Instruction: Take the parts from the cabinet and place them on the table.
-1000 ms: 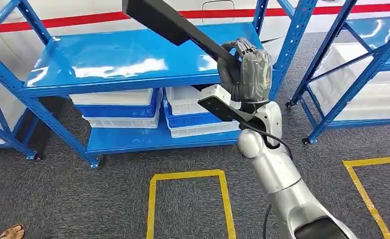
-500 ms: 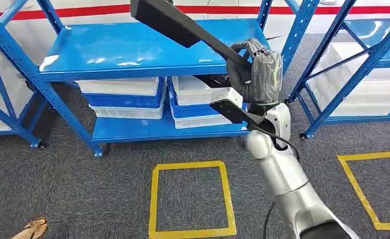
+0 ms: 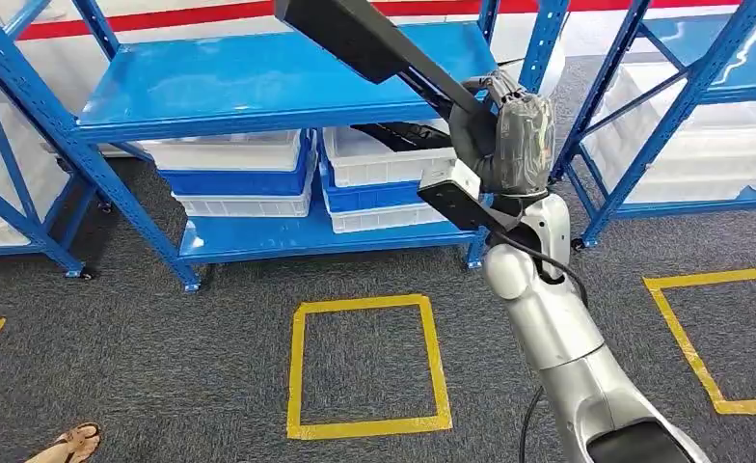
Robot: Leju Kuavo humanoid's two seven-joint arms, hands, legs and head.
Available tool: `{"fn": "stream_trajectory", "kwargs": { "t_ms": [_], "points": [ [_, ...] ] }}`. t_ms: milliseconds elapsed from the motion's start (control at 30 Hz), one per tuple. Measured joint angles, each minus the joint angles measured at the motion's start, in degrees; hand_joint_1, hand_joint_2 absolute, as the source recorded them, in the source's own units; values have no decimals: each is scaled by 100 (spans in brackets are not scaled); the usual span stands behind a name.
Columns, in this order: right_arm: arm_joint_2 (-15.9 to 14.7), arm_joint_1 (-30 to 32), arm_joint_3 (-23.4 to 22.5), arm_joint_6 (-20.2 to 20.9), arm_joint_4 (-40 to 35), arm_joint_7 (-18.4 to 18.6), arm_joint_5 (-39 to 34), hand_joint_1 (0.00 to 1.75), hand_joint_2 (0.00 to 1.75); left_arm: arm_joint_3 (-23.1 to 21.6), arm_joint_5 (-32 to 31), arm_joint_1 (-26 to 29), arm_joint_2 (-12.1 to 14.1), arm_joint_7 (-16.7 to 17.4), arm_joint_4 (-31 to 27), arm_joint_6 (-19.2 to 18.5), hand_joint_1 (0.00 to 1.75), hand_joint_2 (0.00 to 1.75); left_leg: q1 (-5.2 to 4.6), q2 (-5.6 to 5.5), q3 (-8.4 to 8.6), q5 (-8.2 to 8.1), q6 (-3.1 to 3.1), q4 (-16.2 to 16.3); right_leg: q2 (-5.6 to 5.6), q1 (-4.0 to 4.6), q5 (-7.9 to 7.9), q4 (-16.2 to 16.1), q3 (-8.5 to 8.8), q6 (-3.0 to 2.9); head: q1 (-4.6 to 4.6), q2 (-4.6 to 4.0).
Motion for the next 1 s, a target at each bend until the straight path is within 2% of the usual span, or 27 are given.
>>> {"fn": "stream_trajectory", "kwargs": {
  "t_ms": [167, 233, 267, 300, 333, 367, 400, 433, 467, 500, 533, 567, 600, 633, 667, 700, 733, 833, 867, 900, 933, 967, 1000],
  "points": [
    [0, 0, 0, 0, 0, 0, 0, 175, 175, 0, 0, 0, 0, 0, 0, 0, 0, 175, 0, 0, 0, 0, 0, 0, 0, 0, 0, 0, 0, 0, 0, 0],
    [-11, 3, -2, 0, -2, 2, 0, 175, 175, 0, -4, 0, 0, -4, 0, -11, 0, 175, 1, -1, -24, -74, -7, 115, 0, 1, 14, 1, -21, 2, 2, 0],
    [-26, 13, -7, -2, -11, 2, -4, 175, 175, -4, -13, -1, 4, -20, 0, -31, 0, 175, 3, -1, -91, -245, -24, 433, -1, 7, 59, 5, -74, 1, 2, 0],
    [-109, 71, -50, 0, -46, 31, -81, 175, 175, -11, -50, -1, 13, -109, 0, -131, 0, 175, 19, 1, -138, -378, -43, 1079, -7, 20, 174, 12, -228, 16, 4, 0],
    [-153, 96, -72, 4, -63, 41, -133, 175, 175, -13, -57, -1, 17, -157, 0, -194, 0, 175, 30, 3, -10, -245, -36, 1049, -9, 22, 222, 15, -300, 29, 2, 0],
    [-291, 72, -140, 50, -138, 61, -223, 175, 175, -15, -52, 5, 22, -278, 0, -380, 0, 175, 37, -23, 1046, 143, 53, -328, 1, 23, 379, 20, -456, 89, 2, 0],
    [-499, 6, -199, 59, -192, 57, -278, 175, 175, -9, 86, 4, 243, -96, 0, -562, 0, 175, -22, -39, 1301, -30, 119, -863, -17, 51, 511, -7, -505, 227, 9, 0],
    [-678, -83, -221, 116, -179, -74, -422, 175, 175, 50, 212, 52, 538, 304, -9, -330, 0, 175, 0, 25, 1092, 291, 340, -974, -1, 72, 120, 353, -780, 194, 39, 0],
    [-677, -130, -216, 116, -168, -85, -422, 175, 175, 81, 260, 56, 597, 330, -15, -227, 0, 175, -21, 35, 975, 377, 370, -964, 0, 62, -265, 879, -916, 122, 42, 2],
    [-675, -151, -208, 109, -135, -98, -426, 175, 175, 96, 315, 54, 616, 356, -15, -164, 0, 175, -31, 39, 878, 446, 362, -962, 1, 55, -486, 1320, -1002, 103, 33, 0],
    [-649, -171, -190, 99, -105, -109, -430, 175, 175, 120, 335, 54, 619, 356, -15, -155, 0, 175, -30, 39, 785, 506, 362, -953, 1, 39, -543, 1587, -1022, 142, 46, 0],
    [-621, -200, -179, 72, -61, -122, -448, 175, 175, 175, 363, 56, 619, 326, -15, -160, 0, 175, -30, 40, 691, 572, 349, -939, 3, 34, -452, 1672, -964, 223, 41, 2],
    [-582, -215, -164, 29, -24, -151, -474, 175, 175, 195, 365, 56, 619, 245, -15, -194, 0, 175, -26, 41, 595, 634, 332, -917, 2, 27, -272, 1567, -819, 326, 44, 0],
    [-559, -208, -155, -31, -9, -188, -492, 175, 175, 195, 363, 61, 619, 175, -13, -238, 0, 175, -15, 39, 486, 687, 305, -878, 2, 9, -66, 1243, -556, 421, 44, 0],
    [-522, -204, -149, -85, 7, -225, -514, 175, 175, 195, 358, 65, 619, 91, -13, -289, 0, 175, -9, 35, 392, 724, 274, -819, 1, -7, 36, 814, -249, 463, 46, 0],
    [-487, -198, -138, -129, 9, -251, -529, 175, 175, 195, 341, 68, 623, -7, -13, -328, 0, 175, -10, 32, 309, 754, 236, -756, 2, -21, -153, 354, -19, 434, 44, 2],
    [-431, -175, -120, -179, 9, -288, -531, 175, 175, 195, 317, 69, 629, -113, -13, -363, 0, 175, -35, 25, 237, 804, 185, -719, 28, 107, -299, 21, 237, 358, 51, 2],
    [-387, -22, -103, -267, 20, -319, -544, 175, 175, 195, 317, 97, 638, -201, -13, -391, 0, 175, -36, 6, 203, 968, 147, -741, 32, 94, -207, 106, 95, 253, 13, 0],
    [-365, 13, -96, -269, 35, -317, -546, 175, 175, 195, 317, 120, 654, -241, -13, -404, 0, 175, -33, -2, 155, 984, 116, -737, 17, 11, -145, 90, -2, 171, 13, 0],
    [-339, 25, -94, -269, 39, -315, -544, 175, 175, 195, 315, 120, 658, -328, -13, -433, 0, 175, -7, -7, 85, 751, 69, -642, 13, 3, -82, 95, -16, 110, 9, 0],
    [-301, 41, -92, -269, 39, -302, -500, 175, 175, 195, 304, 130, 658, -418, -13, -479, 0, 175, 1, -7, 18, 385, 31, -364, 8, 0, -17, 96, -84, 34, -15, 0],
    [-280, 62, -90, -267, 39, -280, -435, 175, 175, 195, 293, 131, 660, -492, -13, -512, 0, 175, 12, -10, -73, 34, -6, 60, 7, 8, 41, 97, -150, 14, -24, 2],
    [-251, 87, -90, -262, 39, -258, -367, 175, 175, 195, 278, 129, 660, -540, -13, -540, 0, 175, 27, -9, -161, -212, -32, 494, 6, 18, 92, 102, -210, 9, -20, 0]
  ]
}}
